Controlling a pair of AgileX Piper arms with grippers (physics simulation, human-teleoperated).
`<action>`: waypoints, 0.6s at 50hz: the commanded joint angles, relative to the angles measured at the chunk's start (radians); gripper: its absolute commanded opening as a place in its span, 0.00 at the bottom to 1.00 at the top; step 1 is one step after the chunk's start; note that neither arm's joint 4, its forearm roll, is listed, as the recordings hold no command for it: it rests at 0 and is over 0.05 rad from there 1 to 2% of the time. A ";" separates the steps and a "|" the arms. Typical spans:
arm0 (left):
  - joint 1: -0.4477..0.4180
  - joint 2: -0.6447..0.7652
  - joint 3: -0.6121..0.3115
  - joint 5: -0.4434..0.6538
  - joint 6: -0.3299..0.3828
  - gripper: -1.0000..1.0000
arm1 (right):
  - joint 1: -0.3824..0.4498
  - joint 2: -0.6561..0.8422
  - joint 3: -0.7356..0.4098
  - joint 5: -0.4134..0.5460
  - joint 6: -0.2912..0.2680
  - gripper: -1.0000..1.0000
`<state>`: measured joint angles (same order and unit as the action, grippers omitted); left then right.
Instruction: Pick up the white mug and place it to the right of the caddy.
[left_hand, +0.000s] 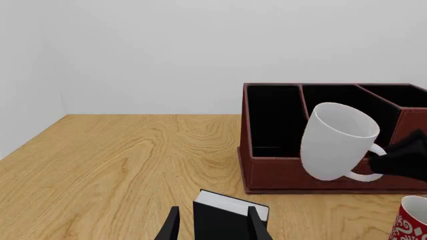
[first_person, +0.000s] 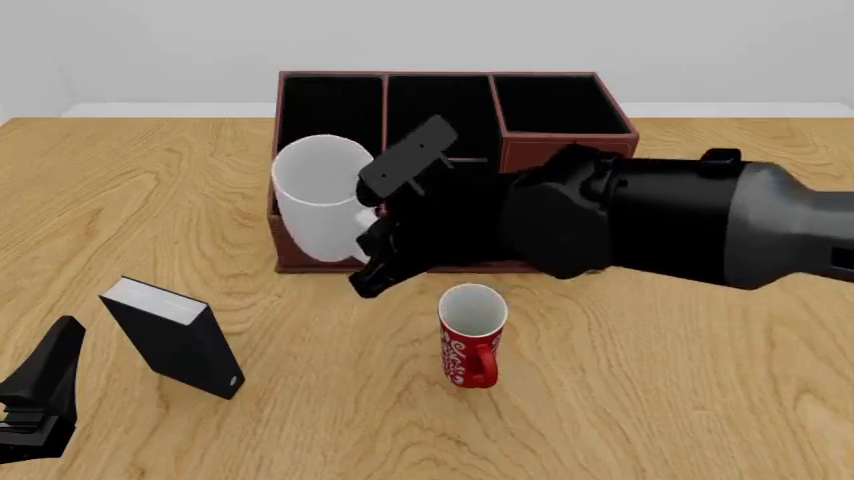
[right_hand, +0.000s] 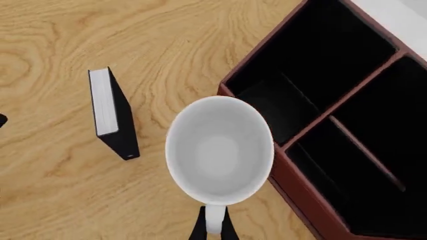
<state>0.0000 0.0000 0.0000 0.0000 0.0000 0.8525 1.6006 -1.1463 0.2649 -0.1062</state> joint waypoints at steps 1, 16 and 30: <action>0.000 0.000 0.000 0.000 0.000 1.00 | -0.045 -0.126 0.026 0.031 -0.017 0.00; 0.000 0.000 0.000 0.000 0.000 1.00 | -0.139 -0.251 0.062 0.068 -0.024 0.00; 0.000 0.000 0.000 0.000 0.000 1.00 | -0.232 -0.337 0.121 0.078 -0.023 0.00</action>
<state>0.0000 0.0000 0.0000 0.0000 0.0000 0.6838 1.3320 -1.0576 0.3326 -0.1374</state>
